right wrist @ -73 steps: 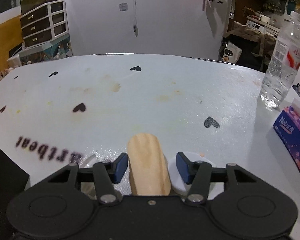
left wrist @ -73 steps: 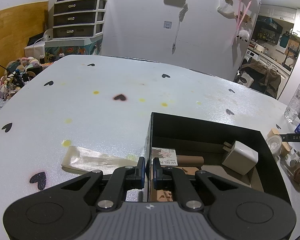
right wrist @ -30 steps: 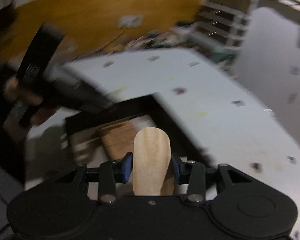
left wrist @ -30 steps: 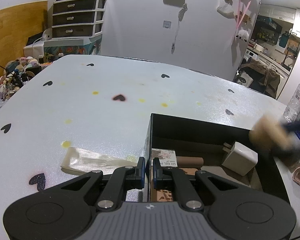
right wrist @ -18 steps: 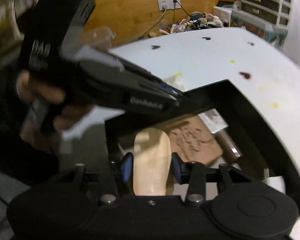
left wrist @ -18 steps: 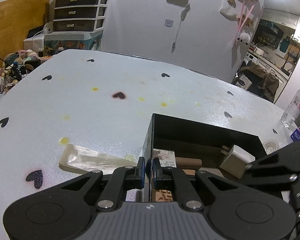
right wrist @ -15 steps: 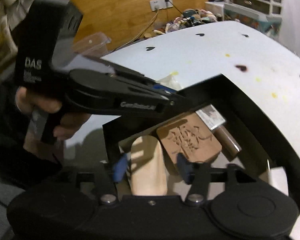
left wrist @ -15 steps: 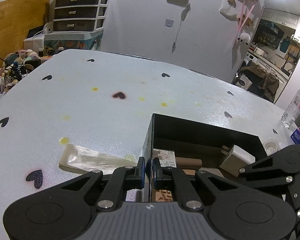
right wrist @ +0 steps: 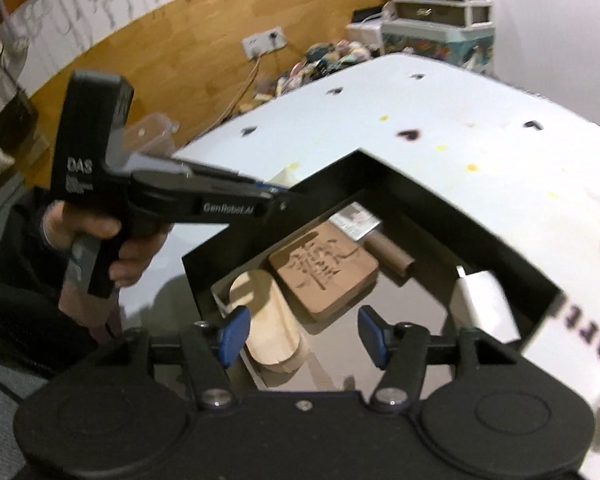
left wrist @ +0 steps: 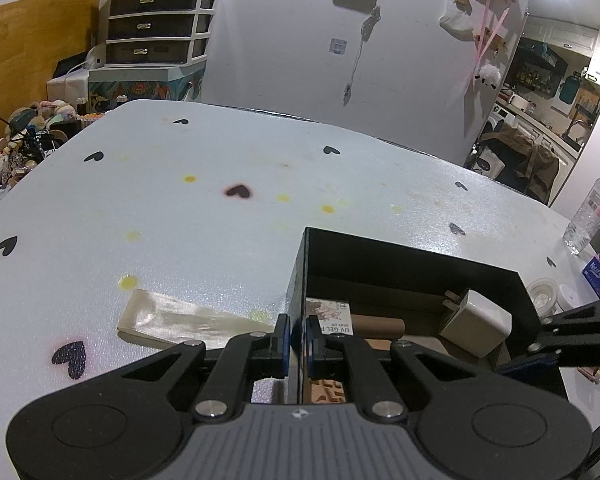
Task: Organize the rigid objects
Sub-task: 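Carry the wooden oval piece into the black box and release it, then grasp the white round tape measure with the right gripper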
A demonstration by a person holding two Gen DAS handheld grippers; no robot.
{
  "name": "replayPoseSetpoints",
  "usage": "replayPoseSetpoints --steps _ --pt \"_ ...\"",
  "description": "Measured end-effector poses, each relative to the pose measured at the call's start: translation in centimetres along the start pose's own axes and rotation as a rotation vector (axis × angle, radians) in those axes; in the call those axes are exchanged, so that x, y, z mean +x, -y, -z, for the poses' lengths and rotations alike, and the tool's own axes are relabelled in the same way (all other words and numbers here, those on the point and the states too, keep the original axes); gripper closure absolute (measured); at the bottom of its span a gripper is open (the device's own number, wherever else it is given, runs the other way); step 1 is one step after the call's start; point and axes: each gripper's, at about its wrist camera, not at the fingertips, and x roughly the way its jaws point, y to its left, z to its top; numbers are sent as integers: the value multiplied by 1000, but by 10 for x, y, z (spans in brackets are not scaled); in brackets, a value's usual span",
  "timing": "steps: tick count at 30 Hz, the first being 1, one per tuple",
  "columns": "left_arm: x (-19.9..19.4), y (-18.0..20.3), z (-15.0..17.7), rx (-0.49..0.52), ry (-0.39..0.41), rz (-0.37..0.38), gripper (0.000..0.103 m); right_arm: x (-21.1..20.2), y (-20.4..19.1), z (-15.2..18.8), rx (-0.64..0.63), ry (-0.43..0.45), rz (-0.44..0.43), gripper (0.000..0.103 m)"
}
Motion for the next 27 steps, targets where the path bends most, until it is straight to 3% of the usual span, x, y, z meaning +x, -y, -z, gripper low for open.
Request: replayPoseSetpoints --steps 12,27 --pt "1 3 0 14 5 -15 96 -56 10 26 118 197 162 10" --pt "0 4 1 15 8 -17 96 -76 72 75 524 297 481 8"
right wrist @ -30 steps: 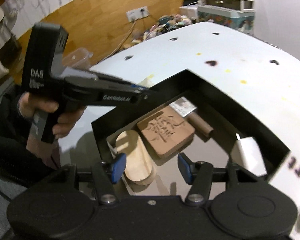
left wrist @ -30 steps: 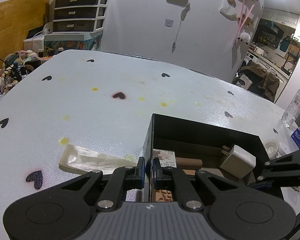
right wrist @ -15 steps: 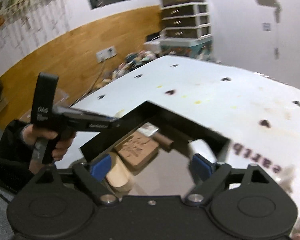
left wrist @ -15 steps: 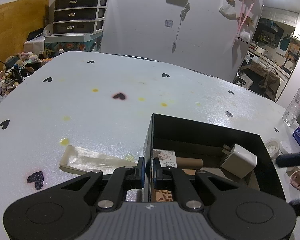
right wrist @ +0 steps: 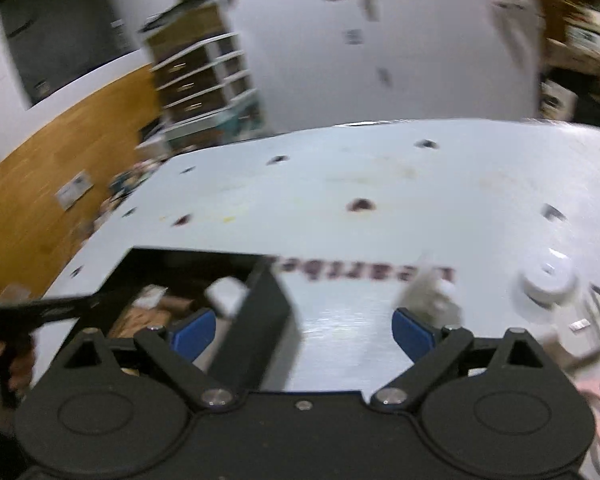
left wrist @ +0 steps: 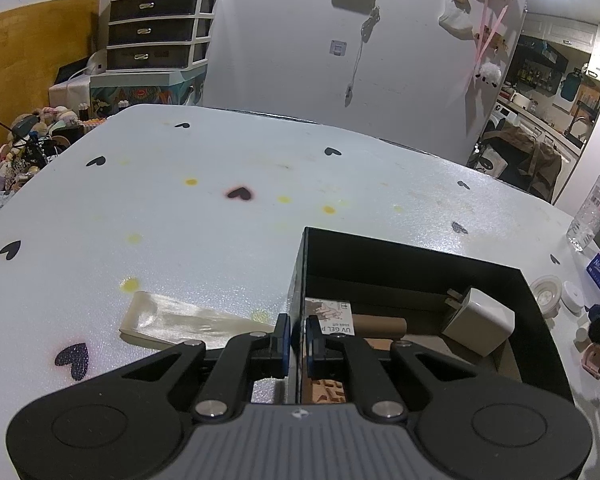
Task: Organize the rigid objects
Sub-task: 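Grasp the white round tape measure with the right gripper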
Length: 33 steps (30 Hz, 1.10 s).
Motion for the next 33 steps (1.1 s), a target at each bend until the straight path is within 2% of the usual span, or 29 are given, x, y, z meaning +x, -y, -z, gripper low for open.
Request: replayPoseSetpoints --steps 4,10,13,16,21,25,28,33 --pt "0 0 -1 -1 1 1 96 12 23 -2 133 4 91 10" --pt "-1 -1 -1 -2 1 1 96 35 59 -5 381 -18 105 18" --pt "-1 -1 -1 -3 1 2 96 43 69 -9 447 -14 124 22" --pt "-1 -1 -1 -2 1 1 96 49 71 -11 465 -8 146 26" --pt "-1 -1 -1 -3 1 2 96 56 74 -10 480 -46 153 48" --pt "0 -1 -1 -3 2 1 96 57 77 -9 488 -43 144 53" --pt "-1 -1 -1 -3 2 2 96 55 76 -11 465 -28 154 65" --pt "0 -1 -1 -3 1 2 96 45 60 -16 376 -5 118 67"
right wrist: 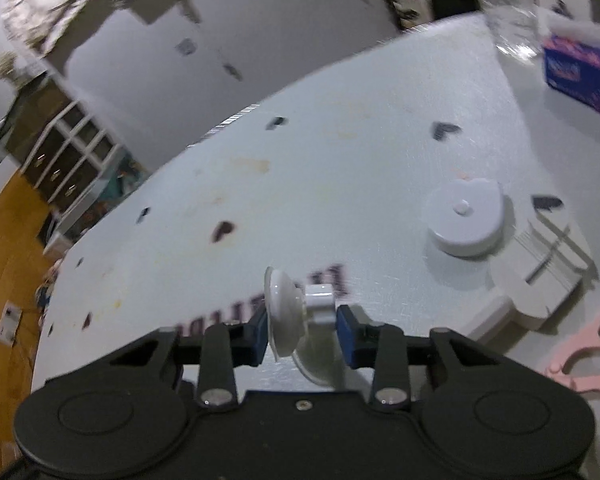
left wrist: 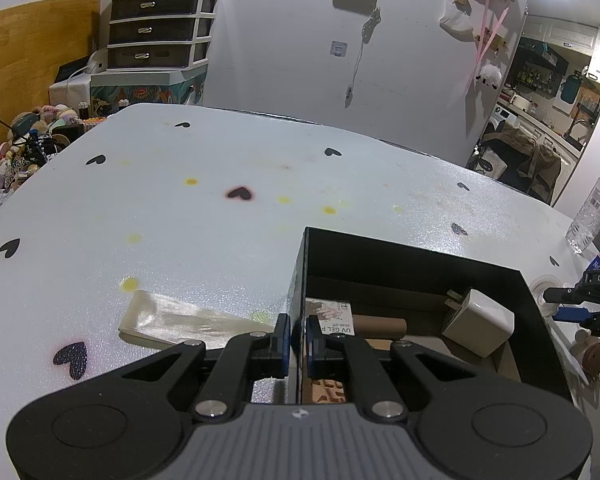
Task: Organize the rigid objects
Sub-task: 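Grasp the white round tape measure with the right gripper, then lower the tape measure into the black box and open the right gripper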
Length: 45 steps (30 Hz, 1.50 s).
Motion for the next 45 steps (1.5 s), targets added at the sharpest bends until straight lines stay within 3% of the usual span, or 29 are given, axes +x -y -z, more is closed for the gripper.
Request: replayPoseSetpoints --steps 5,12,20,26,34,37,39,45 --pt "0 0 0 2 0 -1 96 -30 -36 1 -143 41 -140 67" --pt "0 0 0 0 1 0 96 -52 -108 23 -497 28 -257 67" --pt "0 0 0 0 1 0 96 -32 -173 77 -962 -50 -157 68" --pt "0 0 0 1 1 -2 96 -17 -192 108 -1193 -48 -58 72" --pt "0 0 0 0 1 -1 96 -3 -204 132 -1331 -5 43 72" --pt "0 0 0 3 0 -3 96 -6 -203 132 -1318 -41 -6 66" --pt "0 0 1 2 1 -2 96 -11 -203 127 -1275 -64 -59 50" --pt "0 0 1 2 2 -3 96 -18 -198 112 -1173 -66 -105 47"
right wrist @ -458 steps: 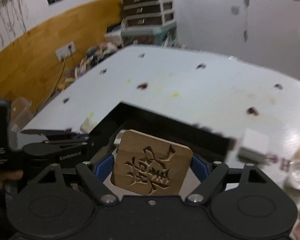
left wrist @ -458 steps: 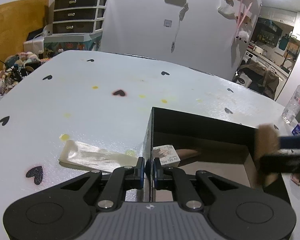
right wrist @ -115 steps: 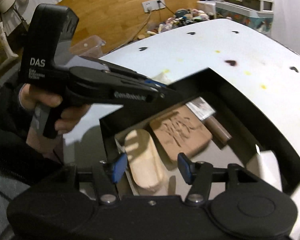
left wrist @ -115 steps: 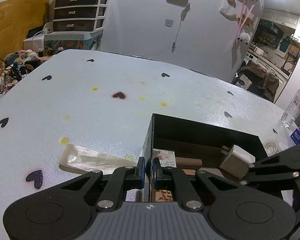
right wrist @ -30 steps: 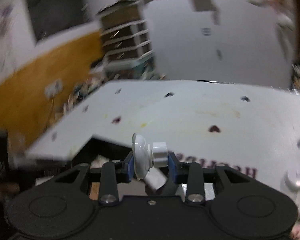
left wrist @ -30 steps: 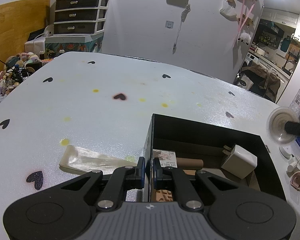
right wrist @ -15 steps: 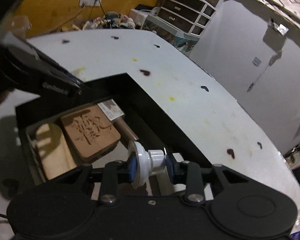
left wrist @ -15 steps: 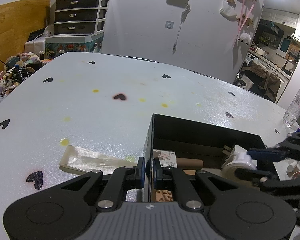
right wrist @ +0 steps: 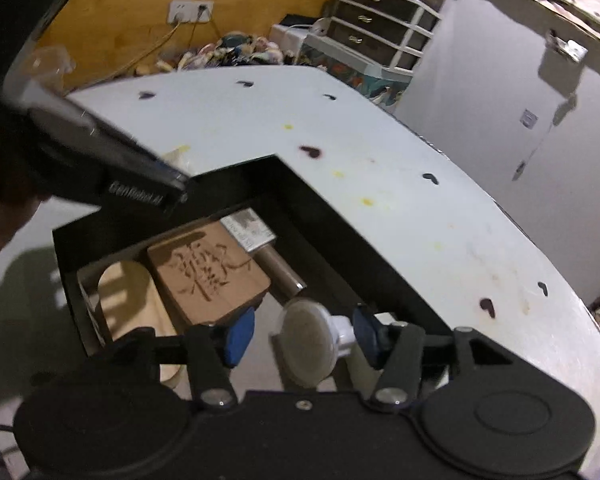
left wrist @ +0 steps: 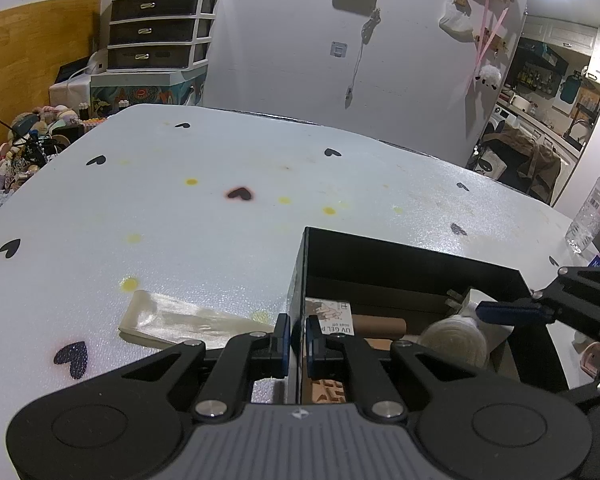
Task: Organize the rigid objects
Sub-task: 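Lower the tape measure into the black box and open the right gripper, then move the right gripper to the pink eyelash curler and grasp it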
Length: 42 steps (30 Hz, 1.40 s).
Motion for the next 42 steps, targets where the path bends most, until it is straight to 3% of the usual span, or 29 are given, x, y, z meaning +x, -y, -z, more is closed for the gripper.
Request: replayPoseSetpoints --steps 4,9,11,22,26,32,36,40,42 --pt "0 0 0 -1 1 1 96 -5 7 3 26 -6 -16 57" --pt "0 0 0 -1 1 1 96 6 8 8 8 -52 -12 87" --pt "0 0 0 -1 1 1 96 12 9 9 -2 -64 -4 91" --pt "-2 0 -1 -5 3 6 96 20 20 4 59 -44 18 93" --pt "-2 1 -1 -5 3 5 96 7 26 5 114 -12 -14 81" --pt "-2 0 0 -6 3 6 96 -11 35 10 190 36 -17 73" --pt "-2 1 -1 -5 3 5 96 -22 41 16 239 76 -4 48" --pt "-2 0 0 -5 3 5 96 -32 48 26 287 105 12 32" --pt "-2 1 -1 -3 3 4 96 -36 52 32 318 122 21 18"
